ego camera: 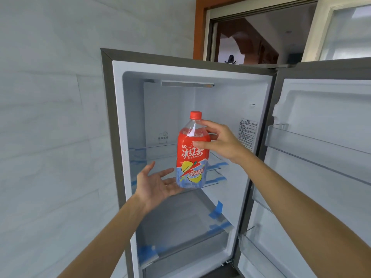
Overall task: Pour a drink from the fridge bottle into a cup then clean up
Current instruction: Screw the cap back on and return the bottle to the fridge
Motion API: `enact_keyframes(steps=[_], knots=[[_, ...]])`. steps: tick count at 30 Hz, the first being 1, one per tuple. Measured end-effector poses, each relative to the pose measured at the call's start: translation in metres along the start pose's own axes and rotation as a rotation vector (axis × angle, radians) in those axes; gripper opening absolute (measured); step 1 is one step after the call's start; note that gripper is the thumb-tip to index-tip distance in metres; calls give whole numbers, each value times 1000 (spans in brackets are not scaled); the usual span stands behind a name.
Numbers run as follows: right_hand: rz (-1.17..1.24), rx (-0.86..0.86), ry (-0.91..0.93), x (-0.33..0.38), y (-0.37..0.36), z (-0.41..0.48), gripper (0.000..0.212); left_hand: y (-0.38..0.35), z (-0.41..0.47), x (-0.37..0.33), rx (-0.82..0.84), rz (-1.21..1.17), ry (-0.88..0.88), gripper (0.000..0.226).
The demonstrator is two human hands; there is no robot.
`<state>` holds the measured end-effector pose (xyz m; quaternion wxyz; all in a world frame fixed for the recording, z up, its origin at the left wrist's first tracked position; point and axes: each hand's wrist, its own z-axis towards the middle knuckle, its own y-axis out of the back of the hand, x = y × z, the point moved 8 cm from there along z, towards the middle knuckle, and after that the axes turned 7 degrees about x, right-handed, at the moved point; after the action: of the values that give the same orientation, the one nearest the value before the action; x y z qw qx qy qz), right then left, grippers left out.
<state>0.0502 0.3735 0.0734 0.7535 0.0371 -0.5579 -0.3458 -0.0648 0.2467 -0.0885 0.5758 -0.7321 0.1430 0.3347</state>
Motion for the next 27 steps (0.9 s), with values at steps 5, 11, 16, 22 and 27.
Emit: enact_keyframes(steps=[5,11,16,22,27], knots=[[31,46,16,-34,9,54,68,9,40,-20,-70,18,-84,71],[100,41,40,-71,12,110,70,27,83,-47,-184,-1,-182,71],[131,88,70,-94,6,146,66,40,108,-60,-294,33,-253,68],[189,139,66,-124,3,180,61,52,130,-68,-368,4,-276,64],[194,198,56,-144,-3,195,63,58,142,-67,-416,9,-265,61]])
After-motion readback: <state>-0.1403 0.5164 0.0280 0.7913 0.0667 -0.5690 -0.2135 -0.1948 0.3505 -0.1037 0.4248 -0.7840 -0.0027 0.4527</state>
